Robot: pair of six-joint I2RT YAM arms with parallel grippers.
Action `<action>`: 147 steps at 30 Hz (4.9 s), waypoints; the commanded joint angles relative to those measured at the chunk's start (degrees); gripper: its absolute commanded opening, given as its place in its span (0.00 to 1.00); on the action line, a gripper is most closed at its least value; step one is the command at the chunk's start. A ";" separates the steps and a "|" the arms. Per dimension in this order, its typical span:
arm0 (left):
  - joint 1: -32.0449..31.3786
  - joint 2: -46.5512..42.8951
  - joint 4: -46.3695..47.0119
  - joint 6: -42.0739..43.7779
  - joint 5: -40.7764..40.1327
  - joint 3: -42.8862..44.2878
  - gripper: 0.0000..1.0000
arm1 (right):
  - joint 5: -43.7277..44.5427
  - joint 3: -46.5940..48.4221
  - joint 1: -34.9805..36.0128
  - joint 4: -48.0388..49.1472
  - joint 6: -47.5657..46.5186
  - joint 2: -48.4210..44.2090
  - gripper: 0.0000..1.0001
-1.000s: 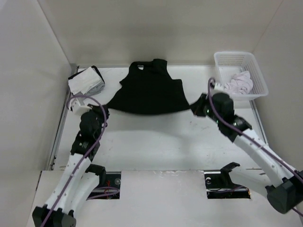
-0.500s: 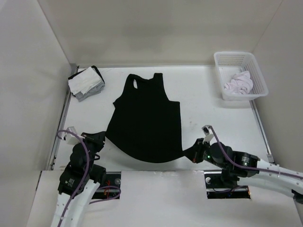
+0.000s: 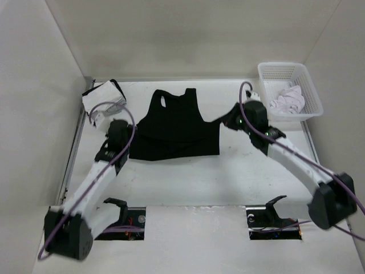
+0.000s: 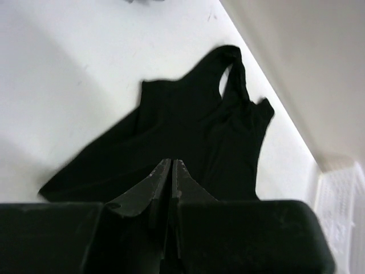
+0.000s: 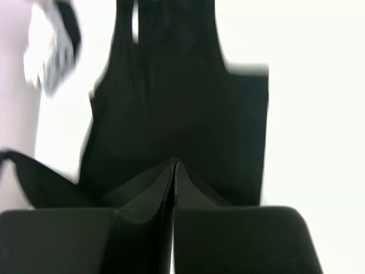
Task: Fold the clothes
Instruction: Fold the tank top
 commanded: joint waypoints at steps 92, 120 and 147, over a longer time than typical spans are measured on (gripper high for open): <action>7.88 24.35 26.93 0.92 13.59 -12.35 0.19 | -10.73 -21.46 -8.36 26.36 7.49 13.81 0.04; 9.27 17.27 24.77 0.39 23.17 -14.53 0.00 | -11.26 -22.16 -8.36 27.68 7.75 10.39 0.01; 8.49 -29.25 -13.31 -3.03 21.59 23.89 0.00 | 8.79 12.57 12.39 -16.63 -3.24 -30.33 0.01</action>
